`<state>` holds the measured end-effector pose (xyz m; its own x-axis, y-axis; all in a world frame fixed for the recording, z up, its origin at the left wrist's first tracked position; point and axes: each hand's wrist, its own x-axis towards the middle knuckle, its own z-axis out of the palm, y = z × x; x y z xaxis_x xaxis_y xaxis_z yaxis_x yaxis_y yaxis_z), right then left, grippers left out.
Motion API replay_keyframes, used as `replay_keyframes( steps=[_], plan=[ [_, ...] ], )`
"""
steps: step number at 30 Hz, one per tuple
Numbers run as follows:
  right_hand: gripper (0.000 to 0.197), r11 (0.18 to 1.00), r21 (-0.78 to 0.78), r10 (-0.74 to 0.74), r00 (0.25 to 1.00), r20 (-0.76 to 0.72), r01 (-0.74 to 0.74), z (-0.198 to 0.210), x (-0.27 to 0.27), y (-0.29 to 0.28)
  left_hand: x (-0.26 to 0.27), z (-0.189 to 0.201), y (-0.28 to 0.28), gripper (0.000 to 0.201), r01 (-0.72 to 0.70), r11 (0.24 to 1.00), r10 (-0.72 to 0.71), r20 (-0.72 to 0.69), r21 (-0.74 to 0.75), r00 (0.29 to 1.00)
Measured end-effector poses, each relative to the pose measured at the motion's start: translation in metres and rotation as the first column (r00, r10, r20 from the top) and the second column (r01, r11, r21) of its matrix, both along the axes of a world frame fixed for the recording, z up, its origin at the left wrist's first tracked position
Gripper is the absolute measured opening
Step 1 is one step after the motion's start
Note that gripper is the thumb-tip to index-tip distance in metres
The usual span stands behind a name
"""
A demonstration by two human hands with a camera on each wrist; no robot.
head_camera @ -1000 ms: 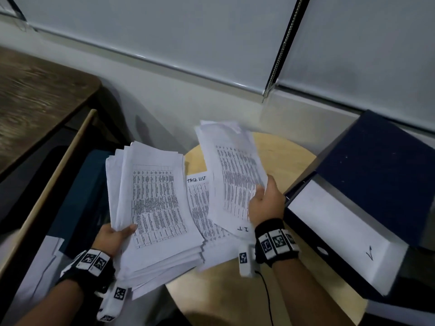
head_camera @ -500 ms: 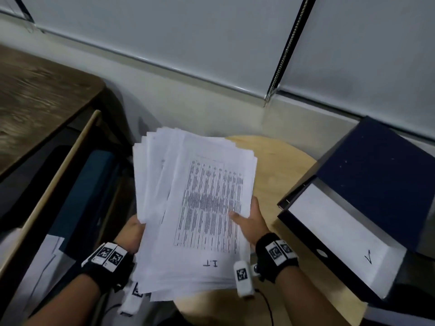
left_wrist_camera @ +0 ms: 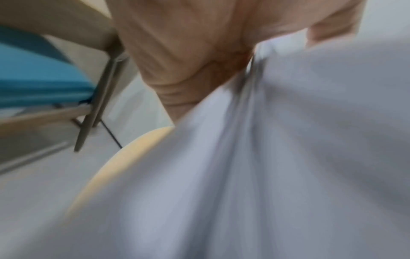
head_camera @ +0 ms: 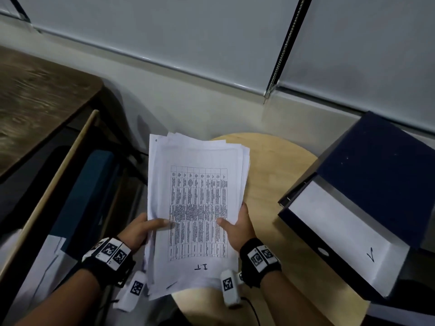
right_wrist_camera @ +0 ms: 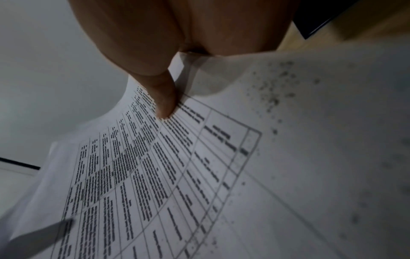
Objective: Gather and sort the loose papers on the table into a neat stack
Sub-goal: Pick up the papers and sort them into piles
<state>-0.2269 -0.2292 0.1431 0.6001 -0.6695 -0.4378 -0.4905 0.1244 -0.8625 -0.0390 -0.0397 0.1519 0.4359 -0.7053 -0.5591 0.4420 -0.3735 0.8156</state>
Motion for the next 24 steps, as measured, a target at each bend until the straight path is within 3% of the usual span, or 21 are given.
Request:
replay_keyframes(
  steps=[2, 7, 11, 13, 16, 19, 21, 24],
  plan=[
    [0.079, 0.999, 0.032, -0.032, 0.999, -0.005, 0.033, -0.005, 0.002, 0.0, 0.003, 0.001, 0.001, 0.076, -0.045, 0.998, 0.044, -0.031, -0.035, 0.999],
    [0.056, 0.985, 0.161, -0.068, 0.996, 0.051, 0.059, -0.01, 0.006, -0.004, 0.002, -0.004, -0.003, 0.031, -0.115, 0.993, 0.114, 0.062, 0.014, 0.991],
    [0.056, 0.985, 0.171, -0.037, 0.997, 0.068, 0.025, -0.01, 0.008, -0.006, -0.001, -0.018, 0.001, 0.057, -0.127, 0.99, 0.115, 0.171, 0.063, 0.979],
    [0.047, 0.985, 0.17, 0.011, 0.999, 0.045, -0.019, -0.016, 0.011, -0.009, 0.0, -0.022, 0.005, 0.053, -0.133, 0.984, 0.094, 0.29, 0.116, 0.952],
    [0.035, 0.994, -0.014, 0.101, 0.981, -0.167, -0.105, -0.04, 0.015, -0.019, 0.001, -0.017, 0.007, 0.034, -0.196, 0.955, 0.055, 0.515, 0.224, 0.855],
    [0.065, 0.937, -0.286, 0.02, 0.846, -0.533, -0.203, -0.074, 0.01, -0.033, 0.005, -0.008, 0.01, 0.027, -0.257, 0.923, 0.018, 0.634, 0.287, 0.773],
    [0.082, 0.937, -0.286, -0.044, 0.748, -0.662, -0.198, -0.093, 0.004, -0.037, 0.012, -0.009, 0.017, 0.026, -0.281, 0.91, 0.024, 0.64, 0.304, 0.768],
    [0.101, 0.959, -0.229, -0.062, 0.662, -0.747, -0.169, -0.11, -0.001, -0.032, 0.021, -0.012, 0.03, 0.03, -0.291, 0.906, 0.048, 0.61, 0.307, 0.791]
  ],
)
